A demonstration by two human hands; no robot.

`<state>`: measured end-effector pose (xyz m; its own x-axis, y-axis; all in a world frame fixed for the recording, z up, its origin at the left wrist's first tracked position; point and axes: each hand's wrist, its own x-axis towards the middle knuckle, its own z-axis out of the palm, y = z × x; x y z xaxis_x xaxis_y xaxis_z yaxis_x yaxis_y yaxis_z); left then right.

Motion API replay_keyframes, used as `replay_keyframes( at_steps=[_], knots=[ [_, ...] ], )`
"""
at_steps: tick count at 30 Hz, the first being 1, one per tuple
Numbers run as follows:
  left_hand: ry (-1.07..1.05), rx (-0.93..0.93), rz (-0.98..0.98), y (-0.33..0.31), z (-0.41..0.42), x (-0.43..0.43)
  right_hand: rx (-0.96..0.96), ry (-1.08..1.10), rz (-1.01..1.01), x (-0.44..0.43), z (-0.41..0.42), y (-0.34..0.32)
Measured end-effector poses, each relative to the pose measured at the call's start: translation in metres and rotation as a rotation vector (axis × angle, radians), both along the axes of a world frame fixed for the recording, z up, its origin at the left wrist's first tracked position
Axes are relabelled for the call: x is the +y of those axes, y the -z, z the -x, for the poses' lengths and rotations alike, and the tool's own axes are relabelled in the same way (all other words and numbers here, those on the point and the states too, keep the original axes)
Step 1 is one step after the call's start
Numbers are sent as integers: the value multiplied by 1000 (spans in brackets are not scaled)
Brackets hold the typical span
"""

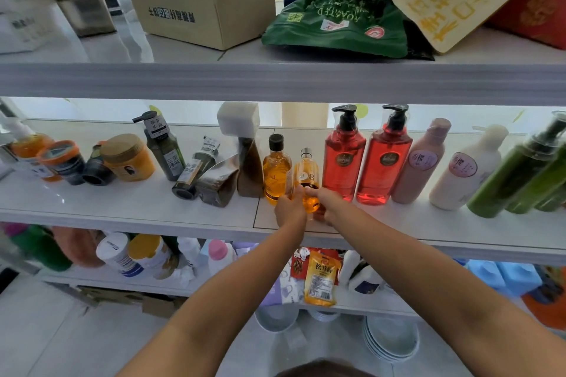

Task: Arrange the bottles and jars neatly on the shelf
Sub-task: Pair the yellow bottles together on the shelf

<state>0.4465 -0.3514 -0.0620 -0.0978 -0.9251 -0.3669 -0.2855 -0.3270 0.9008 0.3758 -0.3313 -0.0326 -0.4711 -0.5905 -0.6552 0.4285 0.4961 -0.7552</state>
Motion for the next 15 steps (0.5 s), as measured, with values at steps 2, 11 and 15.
replay_keyframes(
  at_steps=[2, 11, 15],
  knots=[
    [-23, 85, -86, -1, 3, -2, -36, -4, 12, 2, 1, 0],
    [34, 327, -84, 12, -14, -2, 32, -17, 181, 22, 0, 8],
    [96, 319, -7, 10, -15, -1, 199, -16, 259, 31, -6, 15]
  ],
)
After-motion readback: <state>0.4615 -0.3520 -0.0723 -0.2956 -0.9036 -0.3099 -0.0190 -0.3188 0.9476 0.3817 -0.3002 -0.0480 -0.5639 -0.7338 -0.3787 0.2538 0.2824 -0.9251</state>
